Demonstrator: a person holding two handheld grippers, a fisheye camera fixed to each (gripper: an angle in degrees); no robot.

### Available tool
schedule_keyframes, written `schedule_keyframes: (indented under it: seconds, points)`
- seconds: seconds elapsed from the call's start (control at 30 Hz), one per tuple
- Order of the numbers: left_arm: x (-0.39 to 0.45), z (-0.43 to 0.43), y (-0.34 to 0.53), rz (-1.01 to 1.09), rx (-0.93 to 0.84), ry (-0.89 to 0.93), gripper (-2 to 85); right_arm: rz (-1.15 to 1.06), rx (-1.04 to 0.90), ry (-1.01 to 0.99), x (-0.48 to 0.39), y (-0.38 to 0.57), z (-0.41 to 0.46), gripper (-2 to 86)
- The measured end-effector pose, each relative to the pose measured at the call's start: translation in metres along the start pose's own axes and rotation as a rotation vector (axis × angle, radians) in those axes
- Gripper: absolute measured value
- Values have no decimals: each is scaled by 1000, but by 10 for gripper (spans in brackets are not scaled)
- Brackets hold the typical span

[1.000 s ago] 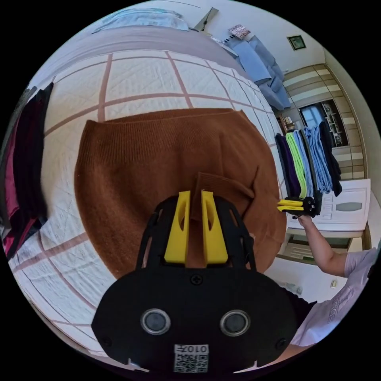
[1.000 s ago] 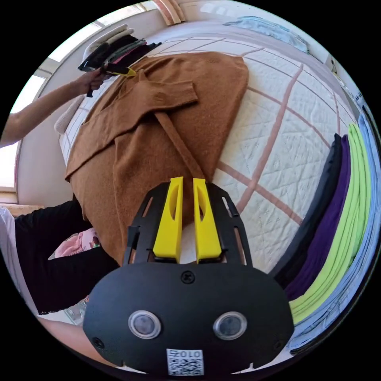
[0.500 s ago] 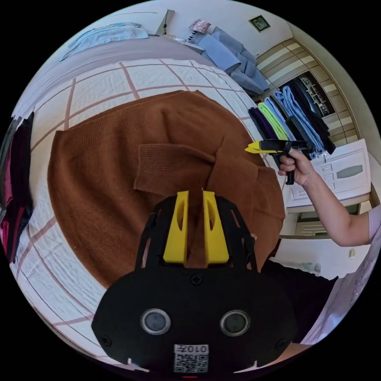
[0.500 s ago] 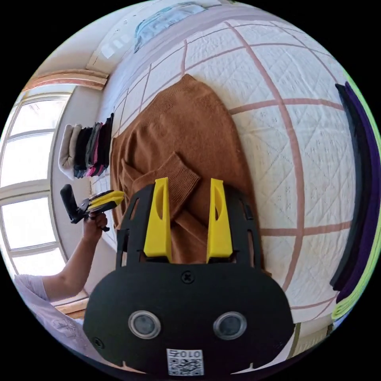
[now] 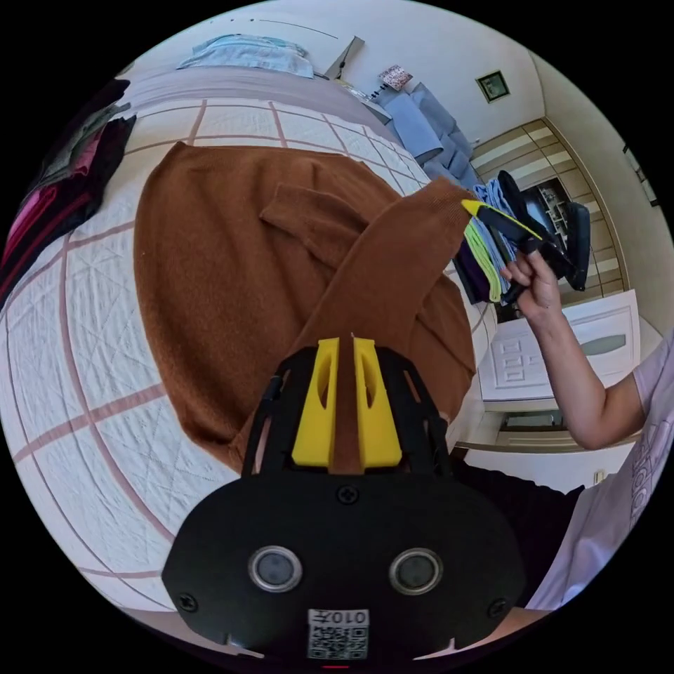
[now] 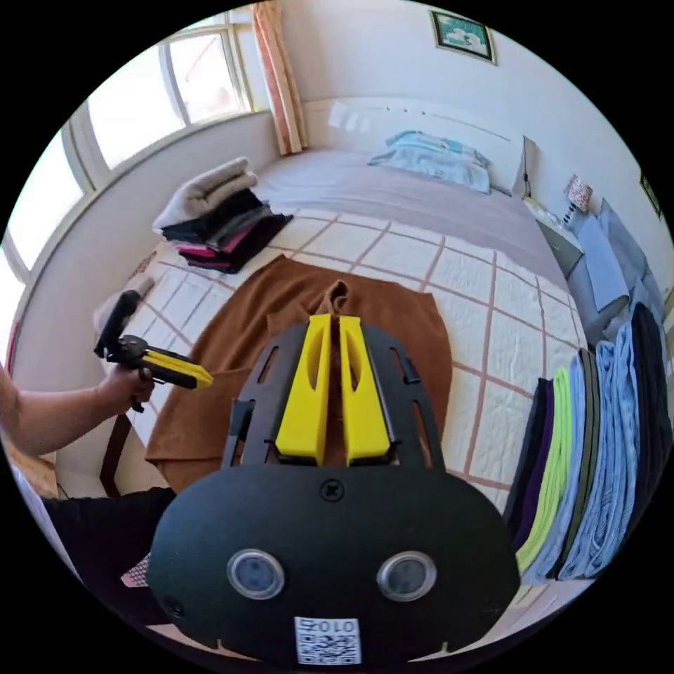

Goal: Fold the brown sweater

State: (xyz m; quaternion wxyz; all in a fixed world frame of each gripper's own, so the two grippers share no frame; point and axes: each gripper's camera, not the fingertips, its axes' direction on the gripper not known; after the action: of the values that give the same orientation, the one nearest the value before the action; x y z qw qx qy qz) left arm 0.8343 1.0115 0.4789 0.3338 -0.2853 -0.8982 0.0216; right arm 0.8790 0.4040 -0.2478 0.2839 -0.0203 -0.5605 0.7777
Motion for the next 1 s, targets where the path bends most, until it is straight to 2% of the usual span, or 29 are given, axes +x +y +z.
schedule_keyframes:
  seconds: [0.07, 0.1, 0.13, 0.33, 0.4, 0.43, 0.53, 0.6, 0.73, 0.83, 1.0]
  points:
    - [4, -15, 10, 1, 16, 2, 26, -118, 193, -193, -3, 3, -36, 43]
    - [5, -18, 12, -3, 17, 0, 25, -118, 221, -275, 5, 3, -42, 43]
    - [5, -23, 16, -13, 20, 0, 24, -90, 202, -276, 10, 3, -39, 43]
    - [13, -35, 24, -41, 13, 12, 22, 181, -169, -14, 79, -5, 56, 42]
    - [17, -33, 28, -44, -3, 3, 24, 220, -481, -15, 106, 2, 128, 38]
    - [20, -31, 32, -50, -25, -11, 25, 234, -519, -27, 110, 5, 140, 36]
    - [29, -31, 45, -56, -72, -81, 27, 307, -474, 46, 127, 17, 146, 30]
    - [30, -28, 55, -74, -112, -112, 27, 359, -376, 82, 131, 25, 127, 28]
    - [26, -39, 79, -112, -67, -54, 21, 279, -272, 176, 108, 36, 99, 21]
    - [19, -35, 92, -157, -151, -64, 12, 242, -250, 218, 97, 51, 93, 17]
    - [5, -39, 100, -158, -176, -46, 1, 226, -429, -142, 110, 81, 128, 18]
